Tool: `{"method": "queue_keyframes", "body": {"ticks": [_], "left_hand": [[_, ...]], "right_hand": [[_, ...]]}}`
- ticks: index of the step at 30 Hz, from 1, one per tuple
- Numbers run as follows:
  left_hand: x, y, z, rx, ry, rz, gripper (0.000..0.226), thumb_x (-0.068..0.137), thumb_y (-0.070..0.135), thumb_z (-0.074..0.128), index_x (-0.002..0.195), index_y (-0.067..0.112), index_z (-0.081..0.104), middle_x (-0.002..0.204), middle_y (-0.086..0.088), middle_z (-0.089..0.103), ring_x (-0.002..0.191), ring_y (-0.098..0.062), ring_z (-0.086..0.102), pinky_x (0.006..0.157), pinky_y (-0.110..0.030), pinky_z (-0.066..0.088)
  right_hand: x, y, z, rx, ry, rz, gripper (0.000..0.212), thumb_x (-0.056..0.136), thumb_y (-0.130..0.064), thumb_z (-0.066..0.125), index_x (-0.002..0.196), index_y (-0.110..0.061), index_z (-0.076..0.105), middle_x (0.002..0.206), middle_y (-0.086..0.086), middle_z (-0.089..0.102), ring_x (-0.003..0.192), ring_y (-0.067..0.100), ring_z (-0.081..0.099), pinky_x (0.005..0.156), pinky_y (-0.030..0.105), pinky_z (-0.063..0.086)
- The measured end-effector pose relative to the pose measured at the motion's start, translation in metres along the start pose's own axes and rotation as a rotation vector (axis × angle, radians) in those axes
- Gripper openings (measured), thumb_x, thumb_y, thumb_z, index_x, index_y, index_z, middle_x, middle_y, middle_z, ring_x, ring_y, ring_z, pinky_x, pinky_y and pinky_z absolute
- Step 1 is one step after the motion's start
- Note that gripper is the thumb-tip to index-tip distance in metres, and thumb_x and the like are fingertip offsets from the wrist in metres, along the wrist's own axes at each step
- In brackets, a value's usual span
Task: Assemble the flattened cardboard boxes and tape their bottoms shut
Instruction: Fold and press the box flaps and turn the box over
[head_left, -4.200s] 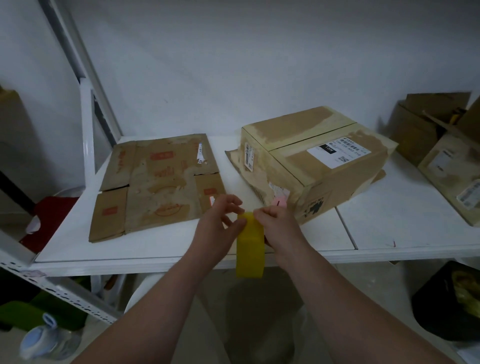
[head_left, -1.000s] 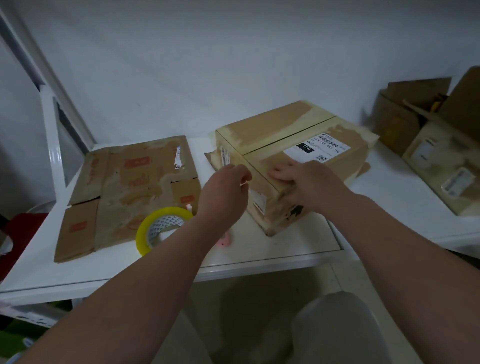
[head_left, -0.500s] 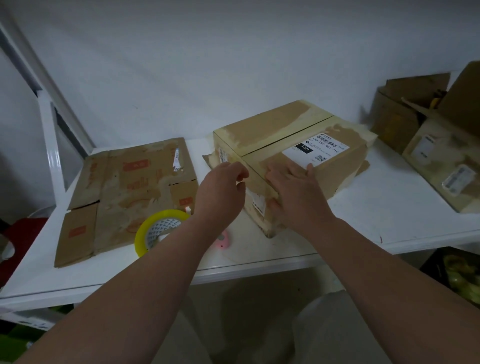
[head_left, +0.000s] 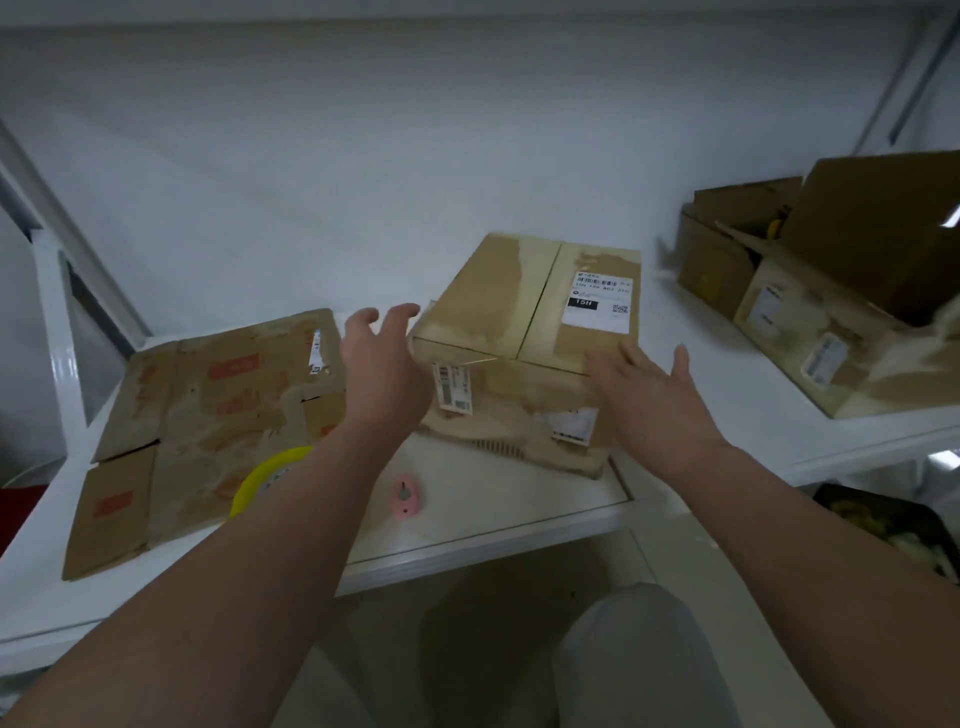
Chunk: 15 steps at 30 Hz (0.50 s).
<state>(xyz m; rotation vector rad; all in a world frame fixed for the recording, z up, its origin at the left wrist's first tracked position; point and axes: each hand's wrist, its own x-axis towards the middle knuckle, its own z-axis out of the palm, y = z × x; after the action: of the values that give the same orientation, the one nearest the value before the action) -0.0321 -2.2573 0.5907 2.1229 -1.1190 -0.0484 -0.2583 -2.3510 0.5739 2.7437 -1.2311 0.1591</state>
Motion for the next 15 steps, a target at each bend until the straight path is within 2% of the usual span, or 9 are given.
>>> {"method": "queue_keyframes", "body": {"ticks": [1,3,4,5,6,8,10,12,15], "left_hand": [[0.004,-0.002,0.000,-0.016,-0.096,-0.053,0.068,0.085,-0.006,0.047,0.145,0.024,0.035,0.147,-0.014,0.030,0.129,-0.031,0.038,0.090,-0.030,0.039],[0.009,-0.006,0.001,-0.092,-0.267,-0.124,0.074,0.088,-0.007,0.042,0.151,0.027,0.021,0.147,-0.013,0.036,0.115,-0.033,0.052,0.067,-0.029,0.047],[0.011,-0.008,0.002,-0.129,-0.311,-0.155,0.075,0.089,-0.007,0.039,0.152,0.029,0.017,0.148,-0.011,0.037,0.111,-0.031,0.054,0.057,-0.025,0.043],[0.013,-0.011,0.003,-0.160,-0.330,-0.177,0.076,0.090,-0.008,0.037,0.152,0.029,0.015,0.149,-0.008,0.036,0.112,-0.029,0.054,0.053,-0.023,0.040],[0.015,-0.011,0.003,-0.190,-0.343,-0.191,0.076,0.090,-0.008,0.036,0.152,0.029,0.015,0.151,-0.007,0.036,0.115,-0.027,0.053,0.054,-0.023,0.040],[0.019,-0.011,0.003,-0.256,-0.392,-0.214,0.074,0.091,-0.009,0.037,0.152,0.027,0.016,0.151,-0.007,0.036,0.124,-0.025,0.048,0.067,-0.024,0.045],[0.022,-0.009,0.005,-0.294,-0.437,-0.221,0.069,0.091,-0.008,0.041,0.151,0.022,0.024,0.147,-0.008,0.042,0.124,-0.025,0.048,0.077,-0.027,0.044],[0.026,-0.010,0.009,-0.293,-0.449,-0.228,0.065,0.090,-0.008,0.041,0.149,0.017,0.030,0.140,-0.009,0.050,0.115,-0.022,0.052,0.076,-0.026,0.042],[0.027,-0.018,0.017,-0.403,-0.494,-0.273,0.058,0.088,-0.012,0.040,0.143,0.009,0.041,0.121,-0.008,0.060,0.097,-0.016,0.056,0.072,-0.022,0.044]], "right_hand": [[-0.001,0.001,-0.003,-0.018,0.008,0.027,0.059,0.086,0.003,0.047,0.138,-0.018,0.027,0.142,0.001,0.041,0.142,0.019,0.012,0.111,0.062,0.004],[0.000,-0.001,-0.007,-0.074,-0.004,0.076,0.051,0.083,0.003,0.048,0.128,-0.016,0.033,0.133,0.002,0.047,0.140,0.021,0.015,0.111,0.063,0.003],[0.001,-0.005,-0.009,-0.103,-0.022,0.095,0.048,0.083,0.002,0.049,0.125,-0.015,0.035,0.129,0.003,0.048,0.140,0.022,0.016,0.110,0.064,0.003],[0.003,-0.008,-0.010,-0.133,-0.032,0.107,0.045,0.083,0.001,0.050,0.124,-0.014,0.036,0.127,0.003,0.049,0.139,0.023,0.018,0.110,0.065,0.004],[0.005,-0.012,-0.012,-0.156,-0.037,0.119,0.044,0.083,-0.001,0.051,0.123,-0.014,0.038,0.125,0.004,0.050,0.139,0.025,0.019,0.110,0.065,0.004],[0.008,-0.019,-0.012,-0.160,-0.040,0.137,0.045,0.082,-0.006,0.055,0.124,-0.015,0.040,0.125,0.003,0.051,0.137,0.027,0.023,0.111,0.063,0.004],[0.012,-0.027,-0.008,-0.149,-0.015,0.121,0.046,0.082,-0.014,0.057,0.125,-0.017,0.041,0.125,0.002,0.049,0.130,0.028,0.032,0.111,0.060,0.008],[0.018,-0.034,-0.003,-0.132,0.036,0.075,0.043,0.081,-0.021,0.058,0.121,-0.019,0.043,0.120,0.001,0.051,0.118,0.026,0.042,0.109,0.051,0.020],[0.029,-0.045,0.003,-0.055,0.135,0.019,0.041,0.081,-0.014,0.055,0.120,-0.019,0.046,0.114,0.000,0.054,0.107,0.024,0.048,0.100,0.040,0.032]]}}
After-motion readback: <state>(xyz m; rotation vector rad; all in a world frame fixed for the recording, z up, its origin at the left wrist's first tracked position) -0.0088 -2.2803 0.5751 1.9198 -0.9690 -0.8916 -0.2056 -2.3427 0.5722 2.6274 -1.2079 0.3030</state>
